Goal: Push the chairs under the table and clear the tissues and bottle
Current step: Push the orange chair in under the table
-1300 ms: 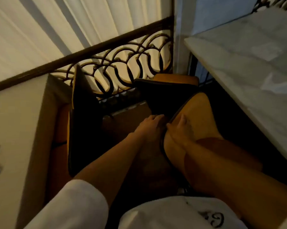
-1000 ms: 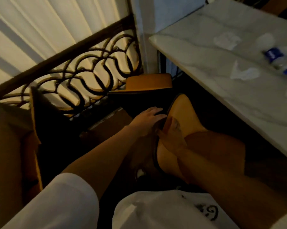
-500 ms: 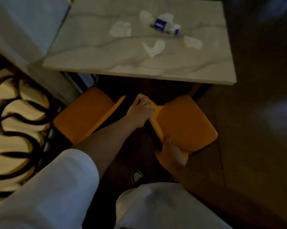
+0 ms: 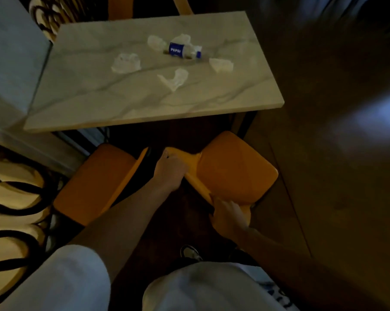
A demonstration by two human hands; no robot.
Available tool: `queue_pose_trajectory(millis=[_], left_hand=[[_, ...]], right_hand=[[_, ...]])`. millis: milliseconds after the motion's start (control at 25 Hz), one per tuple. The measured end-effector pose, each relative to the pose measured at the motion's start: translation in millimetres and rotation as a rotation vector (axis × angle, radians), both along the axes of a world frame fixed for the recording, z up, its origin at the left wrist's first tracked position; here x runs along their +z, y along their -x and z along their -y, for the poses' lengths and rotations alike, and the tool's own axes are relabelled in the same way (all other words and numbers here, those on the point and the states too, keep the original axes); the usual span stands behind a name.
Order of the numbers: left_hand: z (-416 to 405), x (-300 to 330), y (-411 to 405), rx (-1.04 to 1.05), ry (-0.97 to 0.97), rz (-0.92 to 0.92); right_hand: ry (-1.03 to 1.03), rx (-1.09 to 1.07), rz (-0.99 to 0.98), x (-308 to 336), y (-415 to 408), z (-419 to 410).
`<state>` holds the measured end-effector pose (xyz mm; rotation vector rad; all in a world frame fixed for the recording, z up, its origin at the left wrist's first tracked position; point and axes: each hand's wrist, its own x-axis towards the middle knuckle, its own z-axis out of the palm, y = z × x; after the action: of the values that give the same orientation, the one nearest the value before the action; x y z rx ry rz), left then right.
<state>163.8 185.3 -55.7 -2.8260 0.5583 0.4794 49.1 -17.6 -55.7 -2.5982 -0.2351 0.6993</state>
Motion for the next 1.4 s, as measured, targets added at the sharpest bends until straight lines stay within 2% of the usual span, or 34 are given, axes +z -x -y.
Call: queue_pose_trajectory(millis=[240,640,800,1080,1240,1400], left_hand=[[-7,1,37,-0.05,0.002,0.077],[39,4,86,0.157,0.058,0.015],[67,3,92,0.195,0.075,0.014],[95,-1,84,0.313,0.267,-0.096],[116,0,54,0.369,0.276,-0.129],[122,-1,18,0.371,0.24,-0.13]], right_hand=[[0.053,0.154,-0.036,2,9,17],[0.212,0.453,0.034,0,-27,95],[0.16,0.4,0.117,5,-47,126],[0.064,0.241,0.294,-2,-71,158],[0.087,0.229,0.346,-3,-101,173],[0.068,0.208,0.307,-6,-138,176]])
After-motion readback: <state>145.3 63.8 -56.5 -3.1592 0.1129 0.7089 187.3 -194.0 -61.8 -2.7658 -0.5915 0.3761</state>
